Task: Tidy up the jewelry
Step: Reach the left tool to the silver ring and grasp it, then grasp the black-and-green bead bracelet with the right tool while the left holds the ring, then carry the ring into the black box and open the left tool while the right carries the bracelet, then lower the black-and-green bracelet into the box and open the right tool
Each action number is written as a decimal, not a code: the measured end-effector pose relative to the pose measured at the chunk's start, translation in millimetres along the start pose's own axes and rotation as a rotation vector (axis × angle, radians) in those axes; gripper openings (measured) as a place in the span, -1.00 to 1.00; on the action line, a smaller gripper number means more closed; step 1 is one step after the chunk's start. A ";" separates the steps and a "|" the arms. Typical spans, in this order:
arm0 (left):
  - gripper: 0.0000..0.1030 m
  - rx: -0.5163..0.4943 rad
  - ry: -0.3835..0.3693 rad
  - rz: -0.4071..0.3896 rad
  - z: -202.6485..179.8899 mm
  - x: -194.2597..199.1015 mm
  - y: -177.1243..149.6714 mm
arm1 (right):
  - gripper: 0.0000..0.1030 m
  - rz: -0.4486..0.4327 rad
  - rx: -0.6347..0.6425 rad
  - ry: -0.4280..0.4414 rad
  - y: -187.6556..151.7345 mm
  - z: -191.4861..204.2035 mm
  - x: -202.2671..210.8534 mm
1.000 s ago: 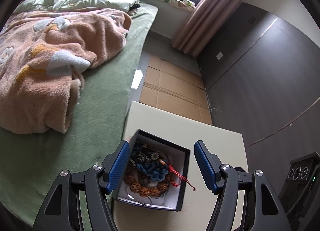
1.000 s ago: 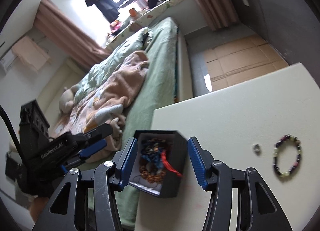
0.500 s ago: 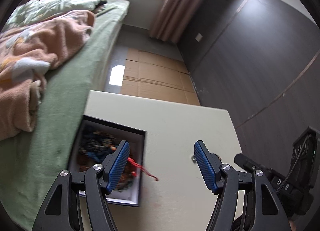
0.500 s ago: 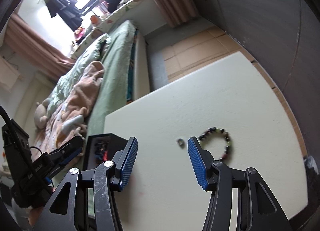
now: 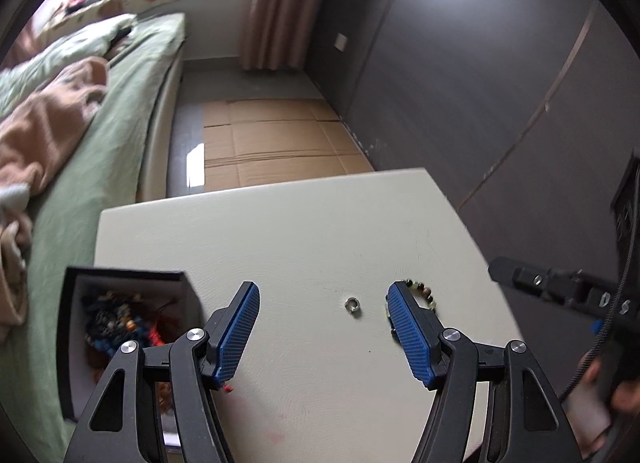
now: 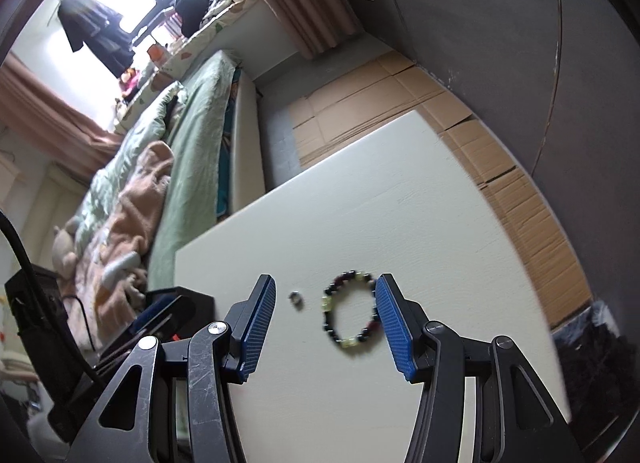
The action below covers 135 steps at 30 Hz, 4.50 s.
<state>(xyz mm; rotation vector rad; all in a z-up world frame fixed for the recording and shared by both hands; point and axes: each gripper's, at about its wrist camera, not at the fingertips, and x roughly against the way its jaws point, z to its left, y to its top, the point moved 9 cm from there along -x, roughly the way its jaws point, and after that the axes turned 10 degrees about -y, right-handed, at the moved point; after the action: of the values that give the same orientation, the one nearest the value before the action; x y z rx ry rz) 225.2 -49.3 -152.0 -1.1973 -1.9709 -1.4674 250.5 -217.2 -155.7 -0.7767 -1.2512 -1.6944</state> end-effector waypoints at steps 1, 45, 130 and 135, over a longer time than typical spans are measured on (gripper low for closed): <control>0.23 -0.019 0.006 0.014 -2.1 -5.9 -2.2 | 0.03 0.010 0.012 -0.005 -0.5 -1.3 -1.6; -0.74 -0.094 0.078 0.097 -0.5 -53.2 -11.5 | 0.03 0.110 0.081 -0.113 3.0 -28.5 -44.5; 0.51 0.288 0.048 -0.125 147.3 137.0 -23.5 | -0.02 -0.026 0.323 0.348 -67.2 207.9 1.2; 0.51 0.261 0.050 -0.131 138.1 136.4 -20.7 | -0.01 -0.052 0.297 0.347 -56.7 193.8 12.7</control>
<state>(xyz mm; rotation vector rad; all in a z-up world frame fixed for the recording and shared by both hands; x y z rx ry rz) 156.0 129.2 -113.5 -0.9274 -2.1620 -1.2377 191.7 -29.1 -109.8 -0.2613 -1.2440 -1.5547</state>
